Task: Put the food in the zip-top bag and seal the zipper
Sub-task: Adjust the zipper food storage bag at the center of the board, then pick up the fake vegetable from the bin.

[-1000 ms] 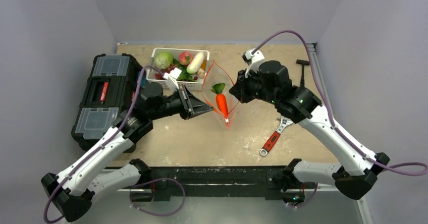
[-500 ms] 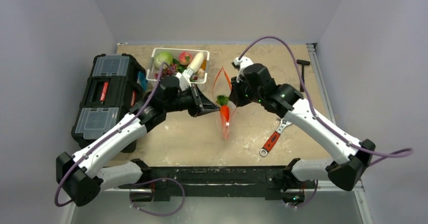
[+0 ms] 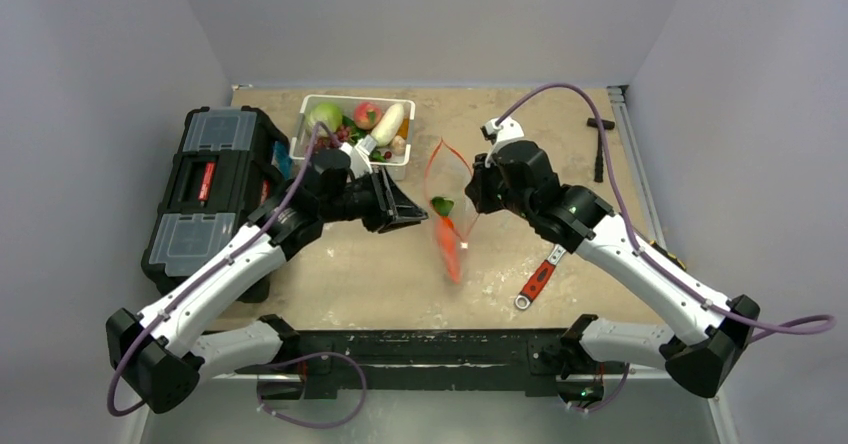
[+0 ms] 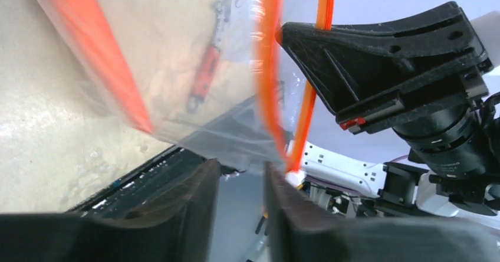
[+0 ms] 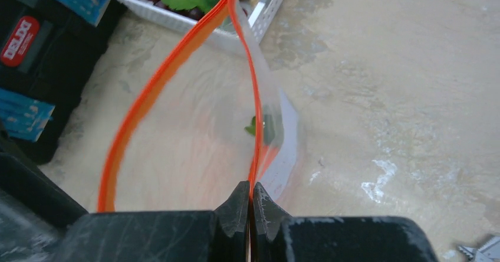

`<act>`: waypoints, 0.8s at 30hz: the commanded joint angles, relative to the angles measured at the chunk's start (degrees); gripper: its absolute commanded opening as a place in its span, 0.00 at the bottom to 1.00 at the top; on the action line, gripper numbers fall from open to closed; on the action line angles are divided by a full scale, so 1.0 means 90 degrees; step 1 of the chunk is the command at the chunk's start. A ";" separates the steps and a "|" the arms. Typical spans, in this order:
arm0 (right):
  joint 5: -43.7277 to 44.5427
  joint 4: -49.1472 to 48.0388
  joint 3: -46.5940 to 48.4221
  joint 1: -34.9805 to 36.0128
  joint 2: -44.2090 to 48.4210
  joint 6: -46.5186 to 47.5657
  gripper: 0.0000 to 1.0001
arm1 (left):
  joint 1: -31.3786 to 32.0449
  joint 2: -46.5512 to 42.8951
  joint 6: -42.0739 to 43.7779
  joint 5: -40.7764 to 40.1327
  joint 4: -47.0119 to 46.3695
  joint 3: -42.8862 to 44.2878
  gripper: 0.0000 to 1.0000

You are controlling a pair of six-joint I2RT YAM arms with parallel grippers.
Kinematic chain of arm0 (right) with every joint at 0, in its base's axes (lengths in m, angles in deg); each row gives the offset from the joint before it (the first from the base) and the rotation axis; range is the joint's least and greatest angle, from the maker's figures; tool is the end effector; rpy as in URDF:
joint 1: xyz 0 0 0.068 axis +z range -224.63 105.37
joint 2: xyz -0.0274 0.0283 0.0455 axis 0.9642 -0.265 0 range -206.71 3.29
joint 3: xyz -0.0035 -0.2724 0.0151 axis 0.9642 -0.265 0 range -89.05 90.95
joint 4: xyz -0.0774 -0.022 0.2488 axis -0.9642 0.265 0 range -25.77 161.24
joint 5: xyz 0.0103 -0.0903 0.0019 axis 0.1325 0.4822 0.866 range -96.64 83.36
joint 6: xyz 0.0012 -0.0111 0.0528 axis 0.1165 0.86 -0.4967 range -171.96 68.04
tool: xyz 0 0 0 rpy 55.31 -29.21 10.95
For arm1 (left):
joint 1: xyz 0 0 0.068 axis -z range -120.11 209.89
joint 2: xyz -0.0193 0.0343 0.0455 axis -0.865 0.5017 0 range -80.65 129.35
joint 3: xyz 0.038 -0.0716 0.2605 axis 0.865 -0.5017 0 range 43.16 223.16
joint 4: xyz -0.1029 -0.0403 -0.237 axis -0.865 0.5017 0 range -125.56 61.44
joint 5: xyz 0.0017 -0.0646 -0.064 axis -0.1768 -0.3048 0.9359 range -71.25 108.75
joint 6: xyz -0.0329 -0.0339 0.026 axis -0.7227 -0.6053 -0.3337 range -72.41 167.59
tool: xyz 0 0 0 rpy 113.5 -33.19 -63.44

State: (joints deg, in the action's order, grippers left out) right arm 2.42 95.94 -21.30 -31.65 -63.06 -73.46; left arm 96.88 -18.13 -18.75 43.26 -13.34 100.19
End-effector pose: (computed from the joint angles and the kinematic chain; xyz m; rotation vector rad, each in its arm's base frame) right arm 0.1880 0.1676 0.3662 -0.3023 2.1127 0.5098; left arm 0.1845 -0.1575 0.3345 -0.3002 2.3765 -1.4459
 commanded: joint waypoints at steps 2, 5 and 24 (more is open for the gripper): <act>0.1273 -0.0450 0.0183 -0.0100 0.0248 -0.0106 0.00 | -0.0067 -0.0329 0.1227 -0.0629 0.0828 0.0938 0.53; 0.1727 -0.0465 0.0151 -0.0171 0.0320 0.0063 0.00 | -0.0096 -0.0590 0.1751 -0.1111 0.1264 0.1132 0.64; 0.0943 -0.2298 -0.0952 -0.0235 -0.0630 0.0350 0.00 | -0.1296 0.0697 0.3288 -0.2379 0.1581 0.1601 0.80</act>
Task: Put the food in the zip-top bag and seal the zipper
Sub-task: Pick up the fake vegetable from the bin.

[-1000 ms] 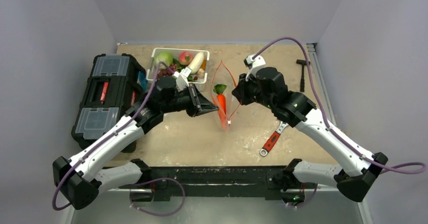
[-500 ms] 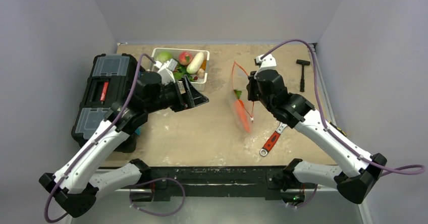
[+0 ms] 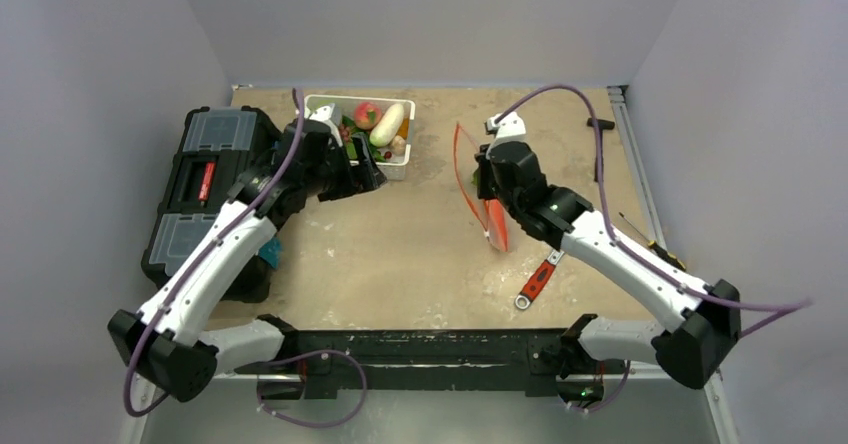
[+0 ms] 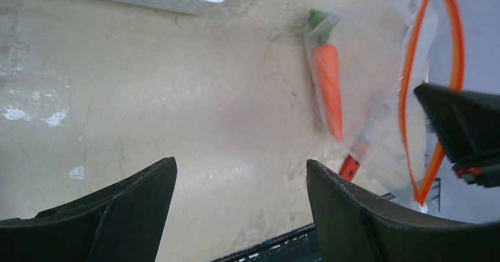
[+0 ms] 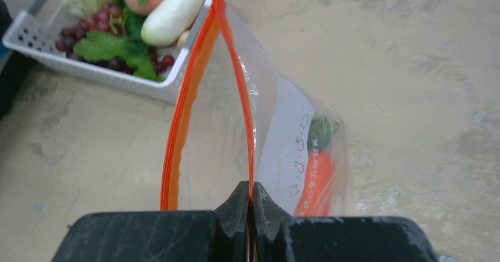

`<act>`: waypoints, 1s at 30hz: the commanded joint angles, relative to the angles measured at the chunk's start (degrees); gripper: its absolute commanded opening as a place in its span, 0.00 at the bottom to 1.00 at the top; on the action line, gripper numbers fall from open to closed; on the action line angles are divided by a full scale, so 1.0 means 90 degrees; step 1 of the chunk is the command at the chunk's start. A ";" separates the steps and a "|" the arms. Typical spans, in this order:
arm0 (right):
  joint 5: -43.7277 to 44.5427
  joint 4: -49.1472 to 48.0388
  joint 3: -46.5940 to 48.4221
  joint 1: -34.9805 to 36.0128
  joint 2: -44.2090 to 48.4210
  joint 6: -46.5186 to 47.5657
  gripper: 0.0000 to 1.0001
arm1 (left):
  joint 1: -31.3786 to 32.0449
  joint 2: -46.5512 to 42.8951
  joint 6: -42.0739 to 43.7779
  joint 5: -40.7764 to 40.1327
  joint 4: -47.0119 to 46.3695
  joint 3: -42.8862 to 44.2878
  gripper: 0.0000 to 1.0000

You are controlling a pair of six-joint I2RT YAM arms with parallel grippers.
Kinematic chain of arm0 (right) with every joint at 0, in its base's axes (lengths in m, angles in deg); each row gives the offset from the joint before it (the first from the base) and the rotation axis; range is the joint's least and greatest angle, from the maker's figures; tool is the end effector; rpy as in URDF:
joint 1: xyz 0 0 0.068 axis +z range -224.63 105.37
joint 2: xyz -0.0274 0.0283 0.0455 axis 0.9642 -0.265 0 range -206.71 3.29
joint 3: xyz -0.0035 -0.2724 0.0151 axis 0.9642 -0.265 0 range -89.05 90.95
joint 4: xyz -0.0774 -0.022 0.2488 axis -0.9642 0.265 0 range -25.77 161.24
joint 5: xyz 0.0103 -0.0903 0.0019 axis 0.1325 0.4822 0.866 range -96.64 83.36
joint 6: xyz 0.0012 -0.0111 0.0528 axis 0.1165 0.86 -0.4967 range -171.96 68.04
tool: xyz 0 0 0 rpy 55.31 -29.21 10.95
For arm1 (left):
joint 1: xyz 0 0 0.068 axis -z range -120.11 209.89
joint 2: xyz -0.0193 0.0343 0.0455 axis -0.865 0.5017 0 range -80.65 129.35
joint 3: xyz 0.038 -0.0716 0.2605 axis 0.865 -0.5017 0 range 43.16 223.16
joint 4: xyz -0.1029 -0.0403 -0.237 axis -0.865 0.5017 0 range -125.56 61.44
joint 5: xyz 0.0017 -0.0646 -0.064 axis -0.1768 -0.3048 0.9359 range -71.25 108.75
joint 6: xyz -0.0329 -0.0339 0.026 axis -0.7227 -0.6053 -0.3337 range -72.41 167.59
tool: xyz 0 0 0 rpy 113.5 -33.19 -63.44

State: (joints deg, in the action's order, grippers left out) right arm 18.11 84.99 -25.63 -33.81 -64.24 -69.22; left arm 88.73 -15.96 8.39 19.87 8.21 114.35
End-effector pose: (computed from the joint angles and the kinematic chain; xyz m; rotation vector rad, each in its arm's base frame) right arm 0.2097 0.1615 0.3550 -0.1308 1.9654 0.2306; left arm 0.2021 -0.1121 0.3732 -0.1972 2.2977 -0.6583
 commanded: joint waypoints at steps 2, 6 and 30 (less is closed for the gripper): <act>-0.0964 -0.1330 -0.0584 0.0001 -0.0704 -0.0161 0.00 | -0.0484 0.0780 0.0461 0.0161 -0.1232 0.0040 0.80; -0.1371 -0.1778 -0.0784 0.0005 -0.0794 -0.0245 0.00 | -0.0634 0.1492 0.0999 -0.0066 -0.1752 0.0320 0.80; -0.1358 -0.1848 -0.0948 0.0003 -0.0804 -0.0133 0.00 | -0.0912 0.5657 0.4056 -0.1550 -0.1718 0.3543 0.74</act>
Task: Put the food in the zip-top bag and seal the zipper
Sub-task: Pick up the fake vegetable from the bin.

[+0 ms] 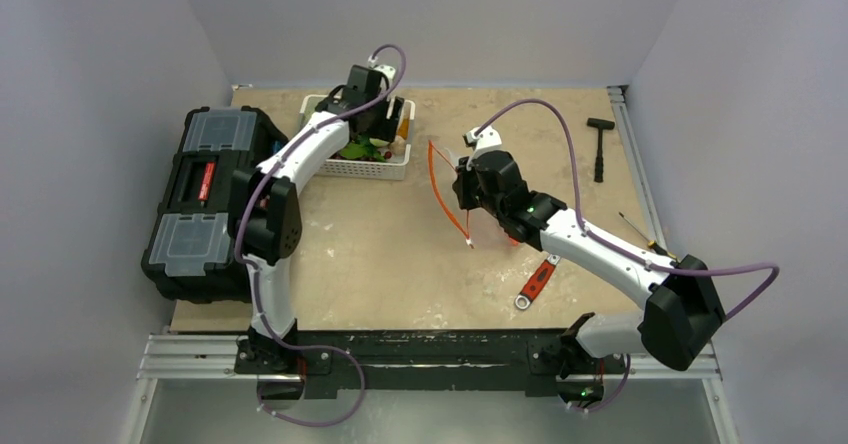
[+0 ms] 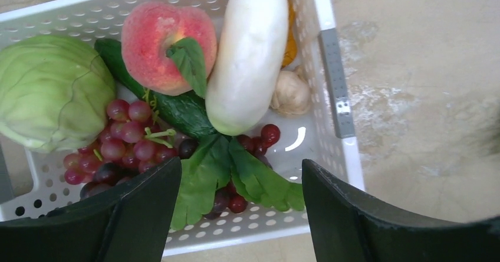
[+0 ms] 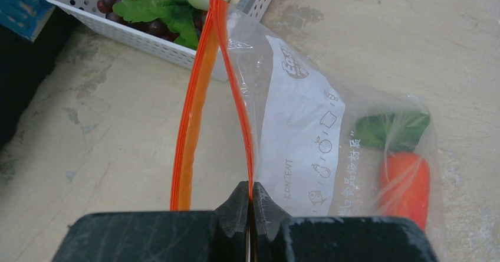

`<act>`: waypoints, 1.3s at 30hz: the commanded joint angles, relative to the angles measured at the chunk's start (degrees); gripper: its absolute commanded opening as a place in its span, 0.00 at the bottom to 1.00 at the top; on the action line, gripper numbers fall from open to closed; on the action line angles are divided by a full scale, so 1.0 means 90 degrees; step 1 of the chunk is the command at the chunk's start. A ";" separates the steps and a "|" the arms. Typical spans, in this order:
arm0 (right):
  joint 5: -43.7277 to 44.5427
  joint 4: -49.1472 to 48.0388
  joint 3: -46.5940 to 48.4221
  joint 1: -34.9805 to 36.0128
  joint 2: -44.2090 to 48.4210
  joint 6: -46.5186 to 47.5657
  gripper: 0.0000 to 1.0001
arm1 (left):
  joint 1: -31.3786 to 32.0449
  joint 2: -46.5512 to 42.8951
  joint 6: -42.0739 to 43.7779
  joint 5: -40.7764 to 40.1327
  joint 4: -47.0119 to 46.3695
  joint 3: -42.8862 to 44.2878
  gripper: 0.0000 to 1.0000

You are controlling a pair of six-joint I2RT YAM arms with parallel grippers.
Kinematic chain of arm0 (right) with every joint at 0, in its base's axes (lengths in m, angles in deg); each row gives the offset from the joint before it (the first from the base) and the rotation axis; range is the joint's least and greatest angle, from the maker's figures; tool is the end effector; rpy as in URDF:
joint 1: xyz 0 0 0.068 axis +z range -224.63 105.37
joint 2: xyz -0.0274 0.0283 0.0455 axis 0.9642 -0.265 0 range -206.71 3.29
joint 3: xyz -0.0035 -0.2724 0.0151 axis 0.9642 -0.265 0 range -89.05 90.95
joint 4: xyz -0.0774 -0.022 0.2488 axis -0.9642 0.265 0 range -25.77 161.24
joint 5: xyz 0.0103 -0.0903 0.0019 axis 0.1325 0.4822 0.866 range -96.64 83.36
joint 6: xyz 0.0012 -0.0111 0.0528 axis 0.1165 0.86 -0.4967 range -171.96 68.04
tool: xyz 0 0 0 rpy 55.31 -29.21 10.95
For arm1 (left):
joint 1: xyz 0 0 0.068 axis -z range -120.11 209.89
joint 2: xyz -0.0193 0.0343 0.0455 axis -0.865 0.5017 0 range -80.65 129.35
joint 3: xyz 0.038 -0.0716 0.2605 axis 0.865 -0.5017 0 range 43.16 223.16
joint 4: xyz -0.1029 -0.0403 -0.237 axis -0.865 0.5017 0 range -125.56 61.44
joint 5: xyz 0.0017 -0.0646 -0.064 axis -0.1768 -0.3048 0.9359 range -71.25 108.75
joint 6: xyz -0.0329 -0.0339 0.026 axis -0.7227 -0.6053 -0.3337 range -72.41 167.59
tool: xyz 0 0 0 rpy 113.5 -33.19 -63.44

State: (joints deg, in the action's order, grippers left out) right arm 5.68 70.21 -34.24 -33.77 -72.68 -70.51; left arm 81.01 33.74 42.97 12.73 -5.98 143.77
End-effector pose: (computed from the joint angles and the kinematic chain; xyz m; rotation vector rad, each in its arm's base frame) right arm 0.2341 0.1925 0.2875 -0.2648 2.0428 0.4299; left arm 0.4313 -0.1626 0.2787 0.2812 2.3075 -0.1041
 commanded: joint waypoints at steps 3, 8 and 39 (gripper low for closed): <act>-0.0020 -0.0206 0.0024 0.0001 0.0084 0.0004 0.00 | -0.0229 0.0311 -0.0570 -0.1402 0.0454 0.0397 0.74; 0.0001 -0.0240 0.0048 0.0001 0.0022 0.0027 0.00 | -0.0620 0.0376 -0.1445 -0.1153 0.0585 0.0267 0.68; -0.0183 -0.0341 0.0029 -0.0009 -0.0156 0.0086 0.00 | -0.0648 0.2251 -0.2087 0.2020 -0.0452 0.1907 0.64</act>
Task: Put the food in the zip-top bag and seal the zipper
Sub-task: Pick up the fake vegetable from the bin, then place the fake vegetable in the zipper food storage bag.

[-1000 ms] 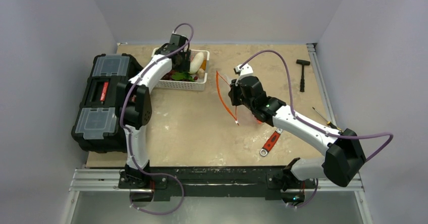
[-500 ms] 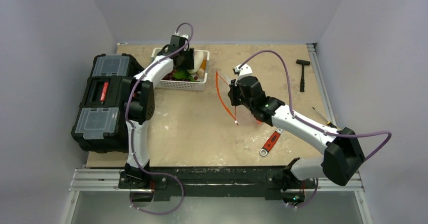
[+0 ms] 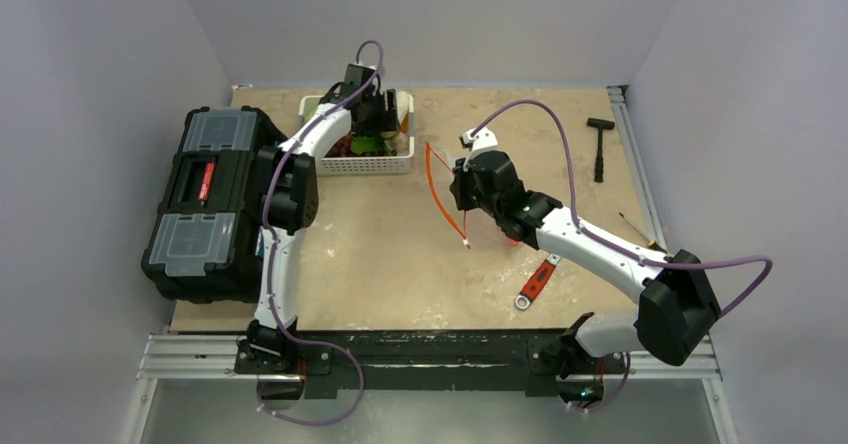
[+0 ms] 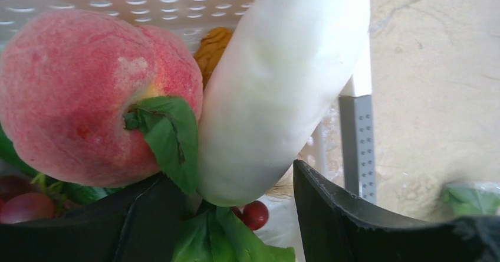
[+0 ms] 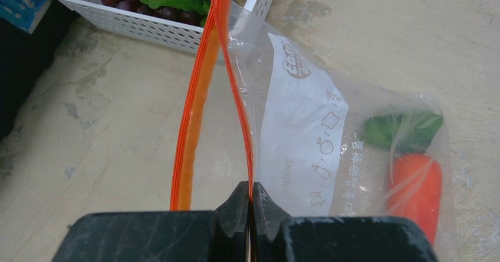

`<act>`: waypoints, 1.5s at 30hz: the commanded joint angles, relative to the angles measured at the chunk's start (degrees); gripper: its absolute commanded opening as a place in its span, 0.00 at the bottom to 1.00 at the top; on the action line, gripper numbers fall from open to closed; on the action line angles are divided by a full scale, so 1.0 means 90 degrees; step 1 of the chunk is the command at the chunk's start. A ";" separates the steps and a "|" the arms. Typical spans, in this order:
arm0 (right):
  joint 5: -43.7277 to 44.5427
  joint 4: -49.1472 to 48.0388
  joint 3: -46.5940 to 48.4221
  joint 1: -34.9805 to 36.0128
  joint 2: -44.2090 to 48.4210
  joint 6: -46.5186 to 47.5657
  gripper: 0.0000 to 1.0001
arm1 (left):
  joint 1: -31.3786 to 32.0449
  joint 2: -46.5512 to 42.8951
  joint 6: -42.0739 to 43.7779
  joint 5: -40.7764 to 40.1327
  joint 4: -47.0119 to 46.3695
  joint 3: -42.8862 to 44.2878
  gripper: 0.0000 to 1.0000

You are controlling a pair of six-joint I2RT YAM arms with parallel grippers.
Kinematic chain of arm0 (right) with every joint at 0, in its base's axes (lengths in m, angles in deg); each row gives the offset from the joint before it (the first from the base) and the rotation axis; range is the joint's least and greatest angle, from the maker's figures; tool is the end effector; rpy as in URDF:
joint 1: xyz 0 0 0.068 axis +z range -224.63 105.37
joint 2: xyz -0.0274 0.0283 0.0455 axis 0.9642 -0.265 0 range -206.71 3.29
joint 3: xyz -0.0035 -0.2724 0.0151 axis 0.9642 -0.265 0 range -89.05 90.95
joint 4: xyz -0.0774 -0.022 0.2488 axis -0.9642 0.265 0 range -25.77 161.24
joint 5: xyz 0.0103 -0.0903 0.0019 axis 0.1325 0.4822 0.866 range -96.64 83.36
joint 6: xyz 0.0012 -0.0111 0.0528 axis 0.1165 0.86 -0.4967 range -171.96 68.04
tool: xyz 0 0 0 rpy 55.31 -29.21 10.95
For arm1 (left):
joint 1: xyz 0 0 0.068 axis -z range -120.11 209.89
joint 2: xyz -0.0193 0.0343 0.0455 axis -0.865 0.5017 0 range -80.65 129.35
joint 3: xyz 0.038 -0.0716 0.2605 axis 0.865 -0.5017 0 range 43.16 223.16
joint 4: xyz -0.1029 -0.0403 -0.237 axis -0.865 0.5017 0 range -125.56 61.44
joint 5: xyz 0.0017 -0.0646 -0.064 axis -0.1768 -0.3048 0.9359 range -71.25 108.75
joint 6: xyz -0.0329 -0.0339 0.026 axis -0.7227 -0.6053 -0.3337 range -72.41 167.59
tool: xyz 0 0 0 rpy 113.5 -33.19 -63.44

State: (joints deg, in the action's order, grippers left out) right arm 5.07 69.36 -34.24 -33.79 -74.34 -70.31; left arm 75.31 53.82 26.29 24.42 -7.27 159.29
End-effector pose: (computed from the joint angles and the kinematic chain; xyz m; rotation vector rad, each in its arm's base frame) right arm 0.2382 0.1965 0.2806 -0.2788 2.0566 0.4307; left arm 0.5116 -0.1448 0.2022 -0.0767 2.4198 -0.4171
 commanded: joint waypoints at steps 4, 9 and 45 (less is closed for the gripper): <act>-0.0117 -0.0247 0.0024 -0.0007 0.0040 0.0057 0.00 | -0.0014 -0.0076 -0.0596 0.0972 -0.0501 -0.0159 0.59; -0.0123 -0.0267 0.0004 -0.0009 0.0060 0.0064 0.00 | -0.0023 -0.0121 -0.0670 0.0780 -0.0565 -0.0316 0.43; -0.0909 -0.0240 -0.0051 -0.0019 0.0527 -0.0588 0.00 | 0.0664 -0.8226 -0.3130 0.0992 -0.4854 -0.6946 0.00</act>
State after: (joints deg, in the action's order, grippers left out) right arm -0.40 69.36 -34.24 -33.84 -73.05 -73.04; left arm 76.53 -12.80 4.72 33.84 -38.85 104.34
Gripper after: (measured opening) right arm 0.003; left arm 0.504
